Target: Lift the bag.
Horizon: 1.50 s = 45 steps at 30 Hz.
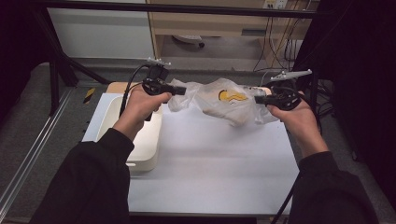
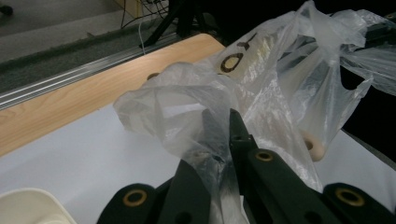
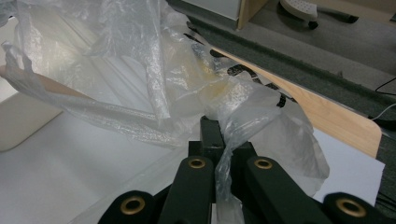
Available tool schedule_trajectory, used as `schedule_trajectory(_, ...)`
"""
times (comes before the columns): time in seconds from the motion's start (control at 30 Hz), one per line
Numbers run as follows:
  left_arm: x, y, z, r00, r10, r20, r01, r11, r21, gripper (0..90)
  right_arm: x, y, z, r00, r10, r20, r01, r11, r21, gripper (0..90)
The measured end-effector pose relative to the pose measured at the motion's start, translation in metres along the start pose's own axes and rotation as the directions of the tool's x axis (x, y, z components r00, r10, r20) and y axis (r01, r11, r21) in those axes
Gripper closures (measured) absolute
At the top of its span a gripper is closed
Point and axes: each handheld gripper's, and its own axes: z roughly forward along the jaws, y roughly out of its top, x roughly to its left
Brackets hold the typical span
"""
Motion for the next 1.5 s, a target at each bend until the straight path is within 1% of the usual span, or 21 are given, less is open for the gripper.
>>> schedule_trajectory(0.1,0.008,0.01,0.002,0.9996,-0.027,0.004,0.027,0.9996,-0.002,90.0,-0.005,0.01,0.0,0.9999,0.006,0.013,-0.006,1.0,-0.003,90.0)
schedule_trajectory(0.17,0.012,0.017,0.002,0.9993,-0.037,-0.003,0.037,0.9992,-0.013,90.0,-0.01,0.017,-0.001,0.9997,0.005,0.023,-0.005,1.0,-0.008,90.0)
schedule_trajectory(0.23,0.014,0.022,0.002,0.999,-0.045,0.004,0.045,0.9988,-0.02,90.0,-0.015,0.024,-0.002,0.9994,0.007,0.035,-0.006,1.0,-0.017,90.0)
schedule_trajectory(0.27,0.015,0.024,0.003,0.9986,-0.052,0.008,0.052,0.9984,-0.023,90.0,-0.017,0.027,-0.004,0.9992,0.011,0.039,-0.01,1.0,-0.019,90.0)
schedule_trajectory(0.33,0.016,0.029,0.004,0.9987,-0.05,0.006,0.05,0.9984,-0.027,90.0,-0.02,0.034,-0.005,0.9986,0.001,0.054,-0.001,1.0,-0.016,90.0)
schedule_trajectory(0.4,0.016,0.033,0.005,0.9988,-0.049,0.005,0.049,0.9982,-0.033,90.0,-0.023,0.04,-0.008,0.9981,0.006,0.061,-0.005,1.0,-0.022,90.0)
schedule_trajectory(0.47,0.018,0.036,0.006,0.9976,-0.069,0.008,0.069,0.9969,-0.037,90.0,-0.025,0.045,-0.01,0.9977,0.006,0.068,-0.005,1.0,-0.025,90.0)
schedule_trajectory(0.53,0.018,0.042,0.006,0.9968,-0.079,0.01,0.079,0.9958,-0.046,90.0,-0.026,0.049,-0.012,0.9971,0.009,0.076,-0.006,0.999,-0.034,90.0)
schedule_trajectory(0.63,0.017,0.052,0.005,0.9975,-0.071,0.003,0.071,0.9961,-0.053,90.0,-0.029,0.056,-0.017,0.9965,0.011,0.083,-0.007,0.999,-0.052,90.0)
schedule_trajectory(0.7,0.015,0.055,0.004,0.9978,-0.065,-0.006,0.065,0.9959,-0.064,90.0,-0.03,0.058,-0.019,0.9959,0.009,0.09,-0.004,0.998,-0.057,90.0)
schedule_trajectory(0.73,0.014,0.054,0.004,0.9985,-0.053,-0.011,0.052,0.9972,-0.053,90.0,-0.03,0.058,-0.019,0.996,0.012,0.088,-0.007,0.998,-0.055,90.0)
schedule_trajectory(0.77,0.013,0.052,0.005,0.9991,-0.035,-0.022,0.034,0.9985,-0.042,90.0,-0.03,0.056,-0.018,0.9959,0.004,0.09,0.0,0.999,-0.046,90.0)
schedule_trajectory(0.8,0.013,0.049,0.005,0.999,-0.028,-0.034,0.027,0.9991,-0.033,90.0,-0.029,0.053,-0.017,0.9961,0.005,0.088,-0.002,0.999,-0.037,90.0)
schedule_trajectory(0.87,0.013,0.039,0.004,0.9987,-0.037,-0.033,0.036,0.9984,-0.044,90.0,-0.027,0.044,-0.012,0.9966,0.002,0.083,0.0,1.0,-0.026,90.0)
schedule_trajectory(0.93,0.014,0.029,0.0,0.9982,-0.04,-0.045,0.038,0.9981,-0.048,90.0,-0.025,0.036,-0.008,0.9974,0.011,0.071,-0.009,1.0,-0.027,90.0)
schedule_trajectory(1.03,0.011,0.014,-0.006,0.9978,-0.024,-0.062,0.02,0.9985,-0.05,90.0,-0.021,0.025,-0.004,0.9982,0.009,0.059,-0.008,1.0,-0.009,90.0)
schedule_trajectory(1.07,0.01,0.008,-0.007,0.9981,-0.019,-0.058,0.016,0.9988,-0.047,90.0,-0.018,0.022,-0.002,0.9985,0.004,0.055,-0.004,1.0,-0.003,90.0)
schedule_trajectory(1.2,0.001,-0.02,-0.01,0.9978,0.019,-0.063,-0.02,0.9997,-0.015,90.0,-0.01,0.006,0.002,0.9993,-0.007,0.035,0.007,1.0,0.016,90.0)
schedule_trajectory(1.3,-0.007,-0.045,-0.012,0.9988,0.023,-0.042,-0.023,0.9997,-0.007,90.0,-0.003,-0.011,0.005,0.9996,-0.016,0.024,0.015,0.999,0.036,90.0)
schedule_trajectory(1.43,-0.021,-0.078,-0.012,0.9993,0.034,-0.012,-0.034,0.9993,0.015,90.0,0.003,-0.039,0.007,1.0,-0.008,0.005,0.008,0.999,0.049,90.0)
schedule_trajectory(1.5,-0.03,-0.094,-0.012,0.9986,0.053,-0.005,-0.052,0.9982,0.03,90.0,0.006,-0.053,0.007,1.0,-0.005,-0.002,0.006,0.998,0.059,90.0)
